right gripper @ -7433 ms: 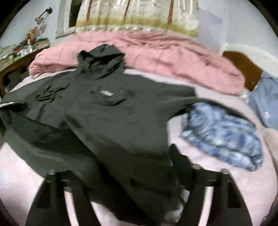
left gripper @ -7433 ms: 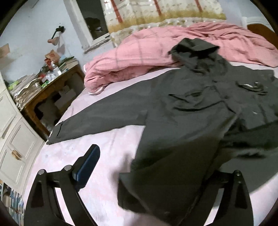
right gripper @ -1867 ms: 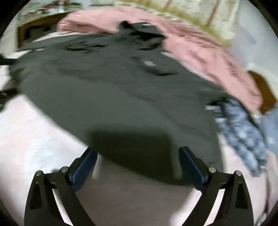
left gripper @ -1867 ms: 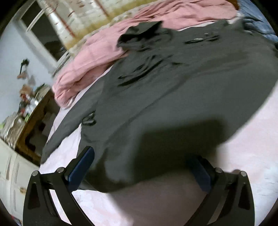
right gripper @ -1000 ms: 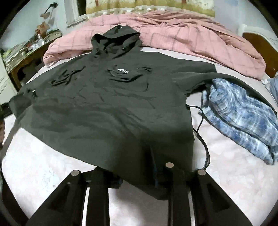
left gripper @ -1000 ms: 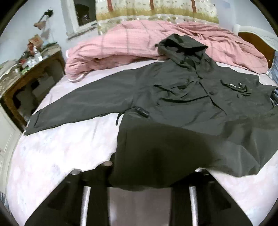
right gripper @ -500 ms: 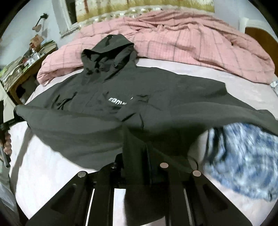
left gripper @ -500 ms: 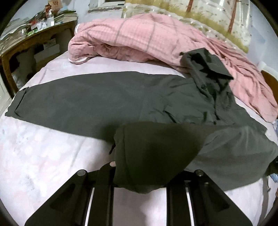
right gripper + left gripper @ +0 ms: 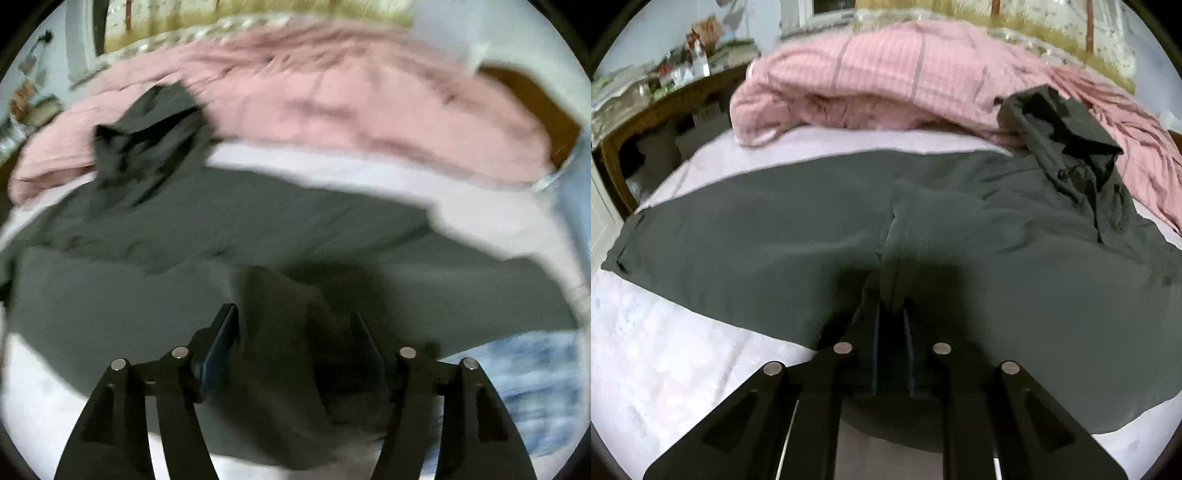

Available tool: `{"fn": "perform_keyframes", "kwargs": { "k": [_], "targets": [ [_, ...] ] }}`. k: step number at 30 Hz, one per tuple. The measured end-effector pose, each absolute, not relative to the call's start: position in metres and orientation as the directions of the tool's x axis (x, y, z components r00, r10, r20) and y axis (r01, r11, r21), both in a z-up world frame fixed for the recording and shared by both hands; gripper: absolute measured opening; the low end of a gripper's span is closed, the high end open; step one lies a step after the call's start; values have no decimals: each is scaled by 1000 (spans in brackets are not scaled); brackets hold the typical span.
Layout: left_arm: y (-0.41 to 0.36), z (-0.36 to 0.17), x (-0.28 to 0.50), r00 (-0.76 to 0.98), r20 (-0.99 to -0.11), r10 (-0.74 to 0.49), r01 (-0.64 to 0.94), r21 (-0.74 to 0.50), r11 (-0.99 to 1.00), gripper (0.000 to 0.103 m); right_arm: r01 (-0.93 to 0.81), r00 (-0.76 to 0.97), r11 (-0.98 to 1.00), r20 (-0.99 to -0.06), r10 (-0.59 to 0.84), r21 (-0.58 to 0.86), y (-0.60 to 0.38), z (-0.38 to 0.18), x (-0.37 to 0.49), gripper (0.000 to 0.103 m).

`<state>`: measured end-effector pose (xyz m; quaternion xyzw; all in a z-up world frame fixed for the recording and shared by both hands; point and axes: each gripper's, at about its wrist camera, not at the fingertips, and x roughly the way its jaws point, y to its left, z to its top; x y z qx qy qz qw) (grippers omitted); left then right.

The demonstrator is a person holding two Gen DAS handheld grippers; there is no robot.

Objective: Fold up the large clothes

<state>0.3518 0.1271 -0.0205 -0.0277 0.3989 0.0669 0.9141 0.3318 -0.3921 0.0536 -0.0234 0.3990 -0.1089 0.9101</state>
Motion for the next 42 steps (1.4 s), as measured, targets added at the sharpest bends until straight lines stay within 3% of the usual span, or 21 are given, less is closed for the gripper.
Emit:
{"fn": "perform_keyframes", "kwargs": {
  "k": [3,5,7,9,10,11,12,15,19,21,24,28,30,33,36,38,42],
  "targets": [
    [128,-9,342,713,-699,51,-111,-41,993,23,247,700,966,-674,-235,-80,-407,72,315,65],
    [128,7,330,757,-653,24,-84,-61,995,38,233,739,972,-645,-192,-23,-406,81,299,65],
    [129,26,314,812,-583,-11,-52,-92,994,67,119,754,991,-655,-47,66,-390,82,287,65],
    [132,38,304,833,-554,-6,-66,-110,992,83,21,730,994,-680,60,109,-371,74,282,64],
    [138,41,303,828,-561,-7,-84,-136,987,85,-2,724,994,-685,80,113,-362,69,281,59],
    [144,41,303,820,-572,-22,-92,-169,981,86,0,719,995,-691,73,104,-357,65,282,50],
    [151,38,306,804,-593,-35,-105,-199,974,86,27,719,997,-694,30,71,-353,59,283,48],
    [173,17,318,745,-665,-48,-162,-249,955,87,102,700,994,-712,-48,33,-358,40,294,48],
    [197,-17,337,663,-728,-174,-183,-383,905,87,175,665,980,-746,-44,98,-380,9,310,46],
    [198,-29,339,639,-751,-167,-205,-376,904,87,195,652,975,-756,-48,106,-387,-6,320,45],
    [185,-29,341,630,-768,-114,-197,-299,934,89,187,640,979,-766,-59,81,-387,-22,329,43],
    [159,-33,343,612,-789,56,-189,-76,979,93,180,645,979,-763,-46,93,-391,-26,330,43],
    [158,-31,341,618,-782,79,-198,-57,979,94,178,653,978,-757,-36,107,-392,-24,327,43],
    [156,-17,326,691,-718,81,-176,-59,983,77,182,697,978,-715,-55,101,-389,-10,316,44],
    [130,12,302,825,-561,72,-76,16,997,67,195,770,975,-632,-88,103,-391,25,297,44],
    [112,21,294,864,-504,18,1,37,999,63,225,784,968,-610,-114,109,-396,47,285,44],
    [90,1,307,811,-584,26,29,84,996,62,237,769,957,-634,-80,167,-410,56,277,43]
  ]
}}
